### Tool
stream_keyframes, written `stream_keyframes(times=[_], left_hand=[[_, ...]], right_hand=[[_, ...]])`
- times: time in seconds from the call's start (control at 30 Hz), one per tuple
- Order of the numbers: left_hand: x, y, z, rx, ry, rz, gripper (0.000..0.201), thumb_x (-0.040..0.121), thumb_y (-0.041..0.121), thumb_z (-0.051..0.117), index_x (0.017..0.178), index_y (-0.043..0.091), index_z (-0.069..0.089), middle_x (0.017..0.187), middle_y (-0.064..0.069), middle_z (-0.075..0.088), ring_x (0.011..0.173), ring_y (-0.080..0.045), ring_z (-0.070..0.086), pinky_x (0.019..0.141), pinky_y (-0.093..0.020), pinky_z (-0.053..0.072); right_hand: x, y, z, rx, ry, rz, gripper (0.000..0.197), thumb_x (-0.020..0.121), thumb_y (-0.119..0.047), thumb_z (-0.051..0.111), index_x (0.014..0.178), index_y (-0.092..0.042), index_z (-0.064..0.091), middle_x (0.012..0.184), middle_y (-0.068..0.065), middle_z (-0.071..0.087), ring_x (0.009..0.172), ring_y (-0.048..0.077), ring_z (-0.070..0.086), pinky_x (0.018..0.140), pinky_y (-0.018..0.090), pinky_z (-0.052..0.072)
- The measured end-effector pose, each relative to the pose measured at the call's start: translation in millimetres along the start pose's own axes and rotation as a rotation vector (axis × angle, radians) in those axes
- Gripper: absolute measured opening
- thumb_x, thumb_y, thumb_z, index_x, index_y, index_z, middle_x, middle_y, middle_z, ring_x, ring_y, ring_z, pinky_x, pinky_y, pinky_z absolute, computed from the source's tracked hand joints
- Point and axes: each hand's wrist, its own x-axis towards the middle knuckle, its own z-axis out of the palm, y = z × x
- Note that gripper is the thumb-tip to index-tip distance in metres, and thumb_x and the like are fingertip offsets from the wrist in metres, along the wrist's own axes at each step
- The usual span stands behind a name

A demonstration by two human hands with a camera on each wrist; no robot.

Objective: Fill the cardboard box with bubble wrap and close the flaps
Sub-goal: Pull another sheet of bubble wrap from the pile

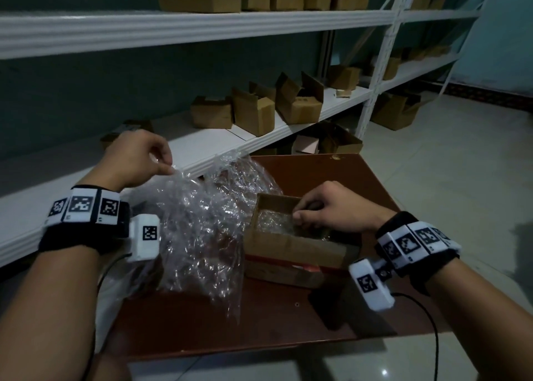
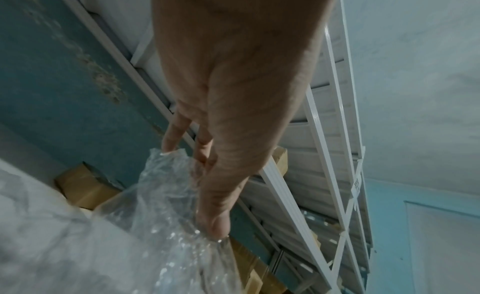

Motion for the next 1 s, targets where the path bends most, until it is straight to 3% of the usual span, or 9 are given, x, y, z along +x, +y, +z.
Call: stream_keyframes(times=[0.17, 0.27, 0.37, 0.47, 0.57, 0.7, 0.8, 0.87, 1.0], left_hand=[[-2, 1, -13, -0.247, 0.137, -0.021, 0.023, 0.072, 0.013, 0.092, 0.076, 0.017, 0.070, 0.085, 0.000, 0.072, 0.087, -0.020, 0.065, 0.080, -0.032, 0.045], [-4, -6, -24, -0.344, 0.187, -0.059, 0.021, 0.074, 0.009, 0.090, 0.080, 0.011, 0.070, 0.088, -0.007, 0.072, 0.085, -0.020, 0.064, 0.079, -0.030, 0.048], [-5, -13, -36, -0.475, 0.278, -0.093, 0.020, 0.078, 0.007, 0.086, 0.079, 0.016, 0.068, 0.083, -0.009, 0.066, 0.072, -0.010, 0.058, 0.070, -0.023, 0.048], [-3, -12, -44, -0.540, 0.407, -0.130, 0.029, 0.084, 0.008, 0.082, 0.075, 0.026, 0.061, 0.075, 0.000, 0.059, 0.058, 0.003, 0.054, 0.052, -0.010, 0.047], [-2, -1, -46, -0.651, 0.479, -0.180, 0.027, 0.090, 0.011, 0.077, 0.077, 0.026, 0.059, 0.079, 0.004, 0.059, 0.064, 0.001, 0.055, 0.048, -0.007, 0.045], [-1, 21, -33, -0.750, 0.418, -0.246, 0.023, 0.093, 0.013, 0.074, 0.077, 0.022, 0.060, 0.076, 0.001, 0.062, 0.068, -0.006, 0.057, 0.062, -0.018, 0.046], [-1, 44, -22, -0.855, 0.302, -0.235, 0.017, 0.092, 0.009, 0.075, 0.080, 0.015, 0.064, 0.079, -0.002, 0.065, 0.056, 0.001, 0.063, 0.052, -0.012, 0.050], [-2, 61, -16, -0.932, 0.154, -0.248, 0.013, 0.093, 0.009, 0.074, 0.084, 0.012, 0.065, 0.082, -0.003, 0.067, 0.049, 0.001, 0.064, 0.049, -0.015, 0.053], [-2, 83, 2, -0.977, -0.016, -0.243, 0.009, 0.096, 0.011, 0.070, 0.089, 0.013, 0.066, 0.085, -0.003, 0.067, 0.053, -0.004, 0.068, 0.051, -0.020, 0.057]], right_hand=[[0, 4, 3, 0.144, 0.036, -0.004, 0.016, 0.096, -0.021, 0.068, 0.103, -0.009, 0.076, 0.090, 0.005, 0.079, 0.083, 0.015, 0.077, 0.078, 0.034, 0.064], [2, 7, 4, 0.205, 0.051, -0.003, 0.017, 0.097, -0.021, 0.067, 0.102, -0.007, 0.076, 0.090, 0.007, 0.080, 0.084, 0.020, 0.077, 0.078, 0.035, 0.063], [3, 9, 5, 0.251, 0.067, 0.008, 0.020, 0.098, -0.023, 0.066, 0.101, -0.006, 0.076, 0.088, 0.009, 0.079, 0.084, 0.023, 0.077, 0.078, 0.036, 0.063], [4, 9, 8, 0.321, 0.069, 0.005, 0.030, 0.101, -0.028, 0.061, 0.099, 0.000, 0.074, 0.086, 0.013, 0.077, 0.081, 0.024, 0.075, 0.077, 0.038, 0.062], [4, 9, 9, 0.427, 0.085, 0.011, 0.033, 0.104, -0.027, 0.055, 0.103, 0.001, 0.072, 0.087, 0.019, 0.074, 0.081, 0.026, 0.073, 0.074, 0.034, 0.061], [3, 5, 7, 0.480, 0.166, -0.046, 0.022, 0.098, -0.015, 0.064, 0.117, -0.004, 0.068, 0.099, 0.017, 0.077, 0.088, 0.031, 0.076, 0.078, 0.037, 0.060], [3, 4, 4, 0.536, 0.172, -0.071, 0.030, 0.092, -0.009, 0.071, 0.121, -0.006, 0.066, 0.101, 0.019, 0.077, 0.088, 0.027, 0.076, 0.081, 0.036, 0.061], [4, 5, 4, 0.580, 0.161, -0.066, 0.036, 0.089, -0.010, 0.074, 0.124, -0.006, 0.064, 0.101, 0.020, 0.076, 0.095, 0.031, 0.076, 0.086, 0.040, 0.061], [4, 8, 5, 0.623, 0.183, -0.056, 0.040, 0.087, -0.011, 0.077, 0.124, -0.003, 0.064, 0.101, 0.022, 0.076, 0.098, 0.035, 0.075, 0.088, 0.041, 0.062]])
